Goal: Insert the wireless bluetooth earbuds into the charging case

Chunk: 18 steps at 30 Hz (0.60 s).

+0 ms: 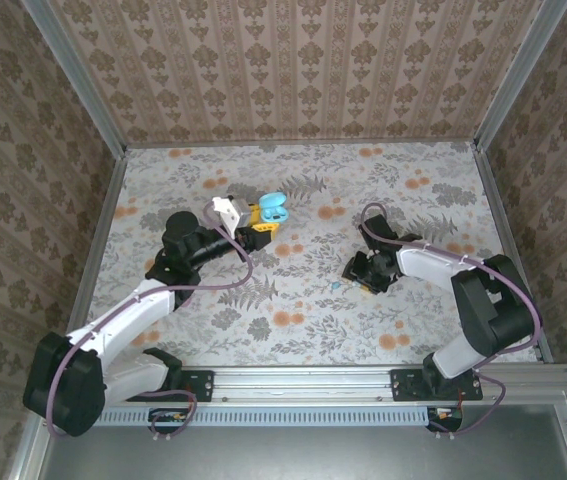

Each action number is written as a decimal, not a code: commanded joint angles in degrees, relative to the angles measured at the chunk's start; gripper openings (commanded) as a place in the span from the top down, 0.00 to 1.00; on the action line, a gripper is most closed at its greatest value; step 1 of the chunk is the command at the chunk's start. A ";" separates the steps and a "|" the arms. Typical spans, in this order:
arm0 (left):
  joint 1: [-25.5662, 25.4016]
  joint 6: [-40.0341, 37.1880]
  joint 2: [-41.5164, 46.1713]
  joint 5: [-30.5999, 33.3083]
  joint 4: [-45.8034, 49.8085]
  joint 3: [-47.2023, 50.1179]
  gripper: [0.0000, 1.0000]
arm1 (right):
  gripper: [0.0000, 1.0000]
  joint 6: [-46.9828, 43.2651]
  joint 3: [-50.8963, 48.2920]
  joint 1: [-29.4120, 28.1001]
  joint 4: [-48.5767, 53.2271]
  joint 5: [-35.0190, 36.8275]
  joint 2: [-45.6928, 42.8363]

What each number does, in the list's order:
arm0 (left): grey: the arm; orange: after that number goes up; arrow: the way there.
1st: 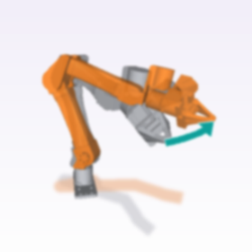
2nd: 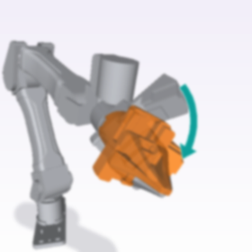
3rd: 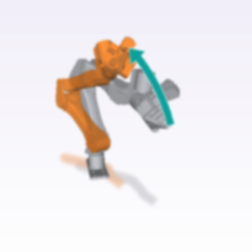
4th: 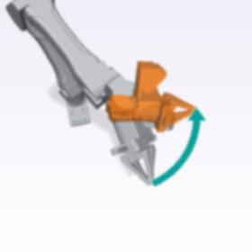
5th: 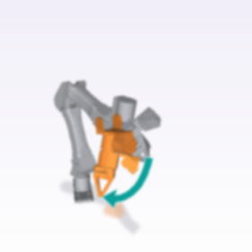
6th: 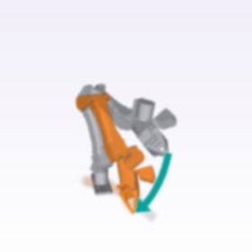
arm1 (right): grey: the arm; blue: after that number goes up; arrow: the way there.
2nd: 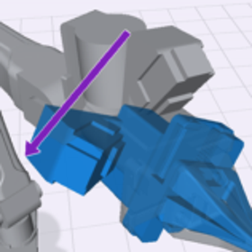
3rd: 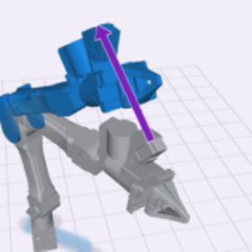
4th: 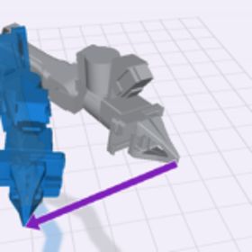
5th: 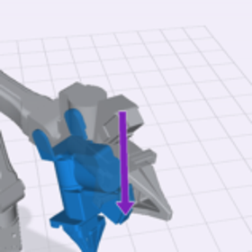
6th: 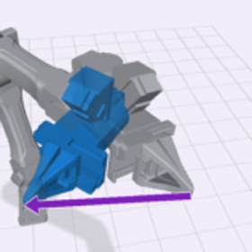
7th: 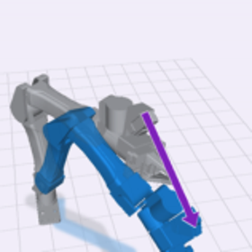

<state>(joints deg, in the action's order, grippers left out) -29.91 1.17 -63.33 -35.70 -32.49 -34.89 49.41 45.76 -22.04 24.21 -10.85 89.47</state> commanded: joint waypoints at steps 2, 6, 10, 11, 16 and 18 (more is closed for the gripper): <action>0.53 -1.52 1.54 0.37 -0.20 -1.13 0.77 | 0.53 -2.06 2.11 -0.56 -0.20 4.06 0.97; 0.53 -1.50 1.53 0.35 -0.20 -1.14 0.77 | 0.54 -2.26 2.67 -0.89 1.01 4.94 0.83; 0.50 -1.50 1.55 0.37 -0.16 -1.14 0.77 | 0.54 -2.73 2.96 -1.02 0.88 5.27 0.86; 0.55 -1.52 1.61 0.36 -0.13 -1.11 0.77 | 0.54 -2.96 3.23 -1.06 1.10 5.16 1.04; 0.56 -1.69 1.81 0.46 0.08 -1.05 0.77 | 0.56 -3.52 3.66 -1.56 0.50 4.28 1.97; 0.58 -1.77 1.98 0.59 0.15 -0.88 0.77 | 0.56 -3.86 3.99 -1.85 0.40 3.93 2.41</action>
<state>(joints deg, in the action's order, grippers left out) -29.85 0.60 -62.87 -35.46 -32.08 -34.89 46.61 48.23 -23.24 23.99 -7.31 90.70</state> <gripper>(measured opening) 0.344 0.442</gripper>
